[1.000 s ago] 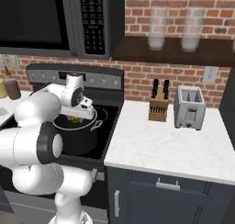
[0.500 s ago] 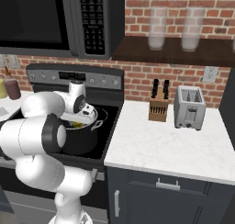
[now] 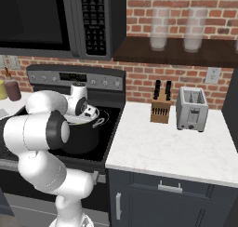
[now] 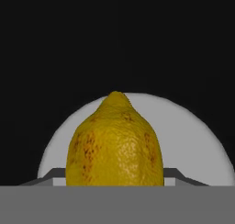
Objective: Put the lemon and lemon in the pot. Retrieve the spatula and lightly stir the vegetables in the pot.
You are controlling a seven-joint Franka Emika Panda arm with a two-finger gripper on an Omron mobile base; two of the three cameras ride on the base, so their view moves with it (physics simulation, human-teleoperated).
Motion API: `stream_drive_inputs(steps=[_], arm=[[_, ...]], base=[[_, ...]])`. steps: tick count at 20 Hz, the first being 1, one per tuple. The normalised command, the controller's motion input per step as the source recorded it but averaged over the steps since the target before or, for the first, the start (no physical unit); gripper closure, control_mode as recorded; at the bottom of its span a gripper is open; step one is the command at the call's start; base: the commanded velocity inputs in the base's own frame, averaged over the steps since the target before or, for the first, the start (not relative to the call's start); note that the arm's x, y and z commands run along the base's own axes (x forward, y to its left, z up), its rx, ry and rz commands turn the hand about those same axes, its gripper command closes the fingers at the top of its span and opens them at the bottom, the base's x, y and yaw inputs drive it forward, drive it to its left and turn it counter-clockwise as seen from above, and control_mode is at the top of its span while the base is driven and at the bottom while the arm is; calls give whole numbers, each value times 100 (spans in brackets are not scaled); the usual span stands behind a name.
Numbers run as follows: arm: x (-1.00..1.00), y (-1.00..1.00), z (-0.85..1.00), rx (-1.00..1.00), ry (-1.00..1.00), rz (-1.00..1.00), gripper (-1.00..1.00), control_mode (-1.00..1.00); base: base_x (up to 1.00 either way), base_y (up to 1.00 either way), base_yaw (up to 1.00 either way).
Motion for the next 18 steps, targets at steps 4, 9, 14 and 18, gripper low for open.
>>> stream_drive_inputs(steps=[4, 9, 14, 18], arm=[[-4, 0, -32, 0, 0, 0, 100, -100], [-15, 0, -27, 0, 0, 0, 100, -100], [-25, 0, -12, 0, 0, 0, -100, -100], [-1, -1, 0, 1, -1, 0, -100, -100]], base=[[0, 0, 0], [0, 0, 0], [0, 0, 0], [0, 0, 0]])
